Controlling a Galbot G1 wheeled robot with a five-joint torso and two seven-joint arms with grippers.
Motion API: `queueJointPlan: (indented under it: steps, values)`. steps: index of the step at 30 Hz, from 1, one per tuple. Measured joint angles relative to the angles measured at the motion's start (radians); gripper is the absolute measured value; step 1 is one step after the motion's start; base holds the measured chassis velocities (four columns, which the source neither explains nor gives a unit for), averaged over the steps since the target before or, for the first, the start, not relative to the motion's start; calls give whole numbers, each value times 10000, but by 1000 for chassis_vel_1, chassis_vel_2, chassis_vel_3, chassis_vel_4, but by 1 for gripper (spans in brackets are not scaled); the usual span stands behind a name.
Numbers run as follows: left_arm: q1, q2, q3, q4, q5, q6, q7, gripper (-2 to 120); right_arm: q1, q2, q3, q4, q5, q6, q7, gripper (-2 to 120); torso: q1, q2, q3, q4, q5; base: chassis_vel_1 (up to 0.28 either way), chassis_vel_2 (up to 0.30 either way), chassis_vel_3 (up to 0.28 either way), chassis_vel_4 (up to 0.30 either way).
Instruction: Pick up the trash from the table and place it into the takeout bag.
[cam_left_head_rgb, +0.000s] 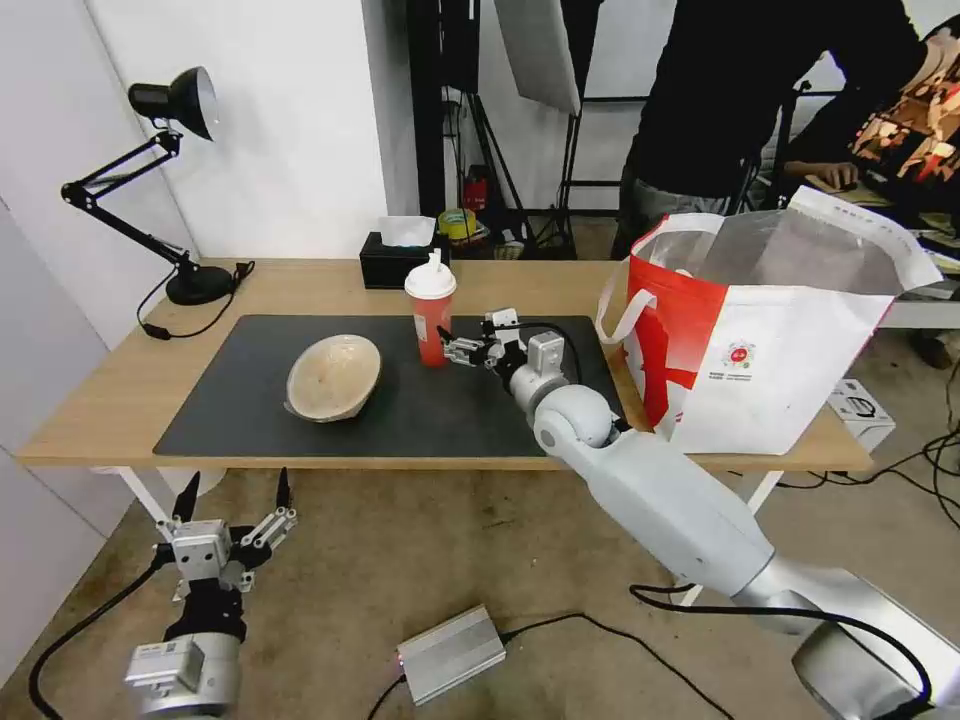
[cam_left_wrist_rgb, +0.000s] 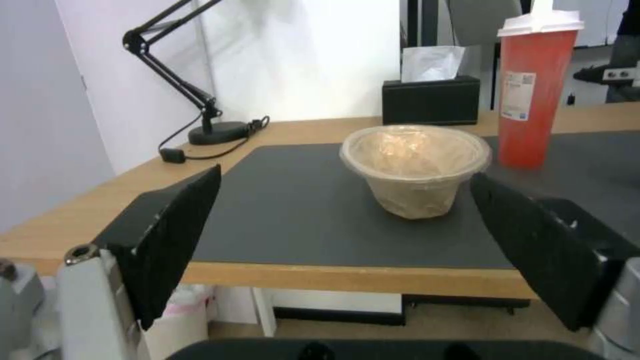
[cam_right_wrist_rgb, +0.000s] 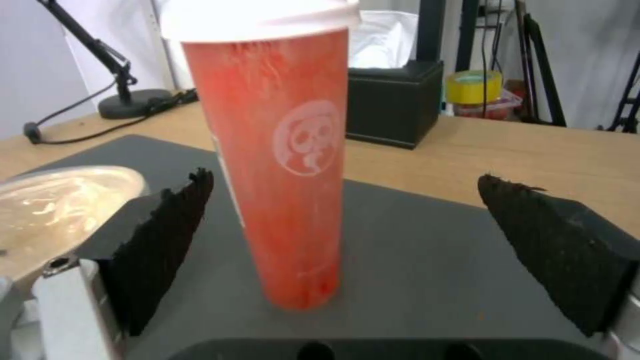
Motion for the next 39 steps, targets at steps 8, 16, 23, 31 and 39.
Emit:
queueJointPlan:
  steps: [8, 16, 23, 31, 39]
  values:
    - [-16, -2, 27, 59, 0, -9, -6, 100, 74, 320, -22, -645, -198, 163, -104, 100, 1, 0, 0, 0, 0, 0, 0, 0, 0]
    - [-27, 0, 23, 88, -1, -27, -7, 100, 141, 533, -53, -940, -243, 202, -128, 100, 1, 0, 0, 0, 0, 0, 0, 0, 0]
    - [-59, 8, 41, 121, -6, -37, -8, 100, 232, 681, -94, -1210, -269, 245, -161, 100, 1, 0, 0, 0, 0, 0, 0, 0, 0]
    - [-47, 19, 47, 124, -7, -43, -8, 100, 297, 767, -141, -1377, -286, 271, -195, 100, 1, 0, 0, 0, 0, 0, 0, 0, 0]
    - [-37, 7, 64, 123, -7, -49, -8, 100, 418, 948, -182, -1744, -293, 408, -311, 100, 1, 0, 0, 0, 0, 0, 0, 0, 0]
